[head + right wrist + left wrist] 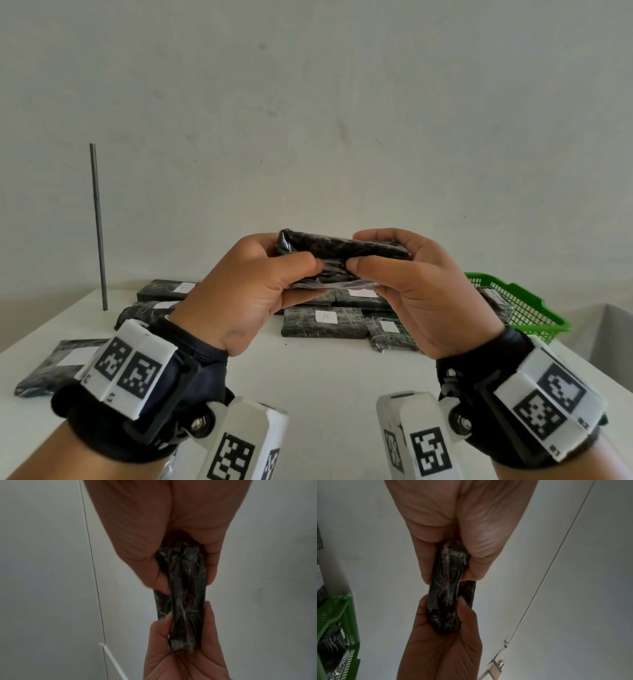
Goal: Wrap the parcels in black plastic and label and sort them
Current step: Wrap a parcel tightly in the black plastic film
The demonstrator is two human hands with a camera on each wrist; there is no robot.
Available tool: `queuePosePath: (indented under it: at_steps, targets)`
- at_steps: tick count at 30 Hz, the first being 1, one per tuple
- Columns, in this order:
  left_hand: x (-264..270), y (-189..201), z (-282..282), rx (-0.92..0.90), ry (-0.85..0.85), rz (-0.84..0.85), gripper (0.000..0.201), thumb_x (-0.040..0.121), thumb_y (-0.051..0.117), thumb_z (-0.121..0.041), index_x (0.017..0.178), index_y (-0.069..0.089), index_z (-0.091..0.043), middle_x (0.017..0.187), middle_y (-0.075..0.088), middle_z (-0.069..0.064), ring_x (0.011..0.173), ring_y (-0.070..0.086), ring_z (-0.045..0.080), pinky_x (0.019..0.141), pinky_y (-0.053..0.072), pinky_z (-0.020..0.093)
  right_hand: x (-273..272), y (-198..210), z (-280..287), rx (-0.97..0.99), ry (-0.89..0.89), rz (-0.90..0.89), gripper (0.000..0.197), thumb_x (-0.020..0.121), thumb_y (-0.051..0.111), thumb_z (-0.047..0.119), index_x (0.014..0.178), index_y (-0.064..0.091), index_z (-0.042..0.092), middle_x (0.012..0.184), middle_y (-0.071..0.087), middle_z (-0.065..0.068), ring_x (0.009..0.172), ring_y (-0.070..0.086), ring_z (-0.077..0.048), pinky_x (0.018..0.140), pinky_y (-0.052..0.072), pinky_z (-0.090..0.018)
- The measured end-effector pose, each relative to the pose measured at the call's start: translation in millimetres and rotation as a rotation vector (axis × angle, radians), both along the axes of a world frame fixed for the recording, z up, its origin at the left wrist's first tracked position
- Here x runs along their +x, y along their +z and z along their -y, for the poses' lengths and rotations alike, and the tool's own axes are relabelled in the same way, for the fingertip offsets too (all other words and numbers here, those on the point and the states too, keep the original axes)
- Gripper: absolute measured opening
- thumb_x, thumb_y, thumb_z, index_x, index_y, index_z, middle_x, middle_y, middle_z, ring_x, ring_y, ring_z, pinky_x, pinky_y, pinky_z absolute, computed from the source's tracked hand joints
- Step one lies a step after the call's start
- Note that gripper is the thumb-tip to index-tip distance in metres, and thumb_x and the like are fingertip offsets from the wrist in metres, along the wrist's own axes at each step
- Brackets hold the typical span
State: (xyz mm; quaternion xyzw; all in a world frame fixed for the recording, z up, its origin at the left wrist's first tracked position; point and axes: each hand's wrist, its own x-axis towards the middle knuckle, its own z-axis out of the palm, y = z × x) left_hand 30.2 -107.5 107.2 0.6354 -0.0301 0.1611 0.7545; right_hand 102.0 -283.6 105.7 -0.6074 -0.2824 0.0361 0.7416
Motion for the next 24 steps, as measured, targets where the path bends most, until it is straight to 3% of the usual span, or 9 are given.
queuePosePath:
  at_steps: [4,6,9,12,15,18,19,22,24]
  targets:
    - [-1.6,1.9,-1.6,-0.019,-0.062,-0.002,0.012,0.083,0.073,-0.006,0.093,0.078,-0.004,0.101,0.079,0.016,0.091,0.077,0.022,0.077,0.064,0.028,3.4,-2.2,0.8,-0.010,-0.010,0.029,0.044,0.066,0.080,0.008,0.108,0.072,0.009,0.109,0.075,-0.023,0.101,0.074,-0.037,0.103,0.055,-0.047]
    - [-0.8,0.0,-2.4,0.007,-0.046,-0.006,0.011,0.091,0.069,0.003,0.098,0.076,-0.001,0.105,0.079,0.017,0.093,0.077,0.023,0.079,0.064,0.029,5.2,-2.9,1.6,-0.017,0.007,0.014,0.044,0.066,0.080,0.007,0.109,0.072,0.008,0.115,0.074,-0.025,0.108,0.073,-0.042,0.103,0.057,-0.047]
    - [-0.6,-0.4,-3.6,-0.009,-0.048,-0.002,0.016,0.089,0.067,0.002,0.104,0.073,0.004,0.107,0.078,0.017,0.095,0.076,0.025,0.080,0.064,0.030,6.2,-1.3,4.6,-0.005,0.073,-0.016,0.043,0.070,0.080,0.001,0.111,0.070,0.002,0.113,0.077,-0.022,0.099,0.076,-0.035,0.095,0.061,-0.039]
    - [-0.9,0.6,-7.2,-0.088,-0.100,-0.003,0.021,0.082,0.069,-0.005,0.099,0.073,0.007,0.103,0.076,0.021,0.092,0.075,0.025,0.078,0.065,0.032,6.8,1.3,7.0,0.075,0.172,-0.071,0.039,0.079,0.073,-0.012,0.117,0.065,-0.009,0.111,0.075,-0.025,0.095,0.075,-0.031,0.085,0.064,-0.032]
    - [-0.6,2.3,-10.8,-0.122,-0.089,-0.033,0.016,0.094,0.056,0.002,0.093,0.071,0.008,0.102,0.075,0.024,0.087,0.076,0.025,0.078,0.066,0.034,7.2,2.4,10.1,0.132,0.264,-0.130,0.046,0.078,0.060,-0.004,0.123,0.062,-0.012,0.128,0.066,-0.036,0.113,0.071,-0.042,0.097,0.060,-0.041]
    - [-2.2,4.1,-9.9,-0.174,-0.120,-0.040,0.017,0.079,0.062,-0.007,0.082,0.076,0.002,0.095,0.076,0.022,0.081,0.077,0.024,0.077,0.066,0.035,8.2,2.1,10.2,0.127,0.288,-0.137,0.053,0.080,0.050,0.001,0.130,0.057,-0.014,0.131,0.065,-0.036,0.127,0.063,-0.047,0.106,0.056,-0.050]
    - [-1.7,3.3,-10.2,-0.179,-0.124,-0.043,0.017,0.082,0.061,-0.005,0.079,0.076,0.001,0.094,0.076,0.021,0.081,0.077,0.024,0.076,0.066,0.035,7.4,2.6,10.2,0.122,0.288,-0.126,0.053,0.080,0.051,0.001,0.131,0.057,-0.014,0.132,0.065,-0.035,0.127,0.063,-0.047,0.106,0.056,-0.051]
    - [-0.4,1.2,-11.4,-0.169,-0.118,-0.079,0.026,0.099,0.047,-0.001,0.095,0.070,0.009,0.100,0.077,0.023,0.085,0.077,0.024,0.075,0.066,0.033,6.5,2.0,10.0,0.138,0.286,-0.117,0.047,0.082,0.056,0.003,0.127,0.061,-0.009,0.126,0.069,-0.030,0.119,0.068,-0.040,0.100,0.060,-0.045]
    - [-0.9,1.9,-12.4,-0.153,-0.109,-0.092,0.023,0.098,0.051,-0.007,0.103,0.069,0.006,0.108,0.076,0.025,0.088,0.077,0.024,0.079,0.065,0.034,7.4,0.0,9.4,0.112,0.251,-0.109,0.035,0.092,0.057,0.002,0.123,0.061,-0.014,0.125,0.070,-0.031,0.119,0.070,-0.039,0.097,0.061,-0.043]
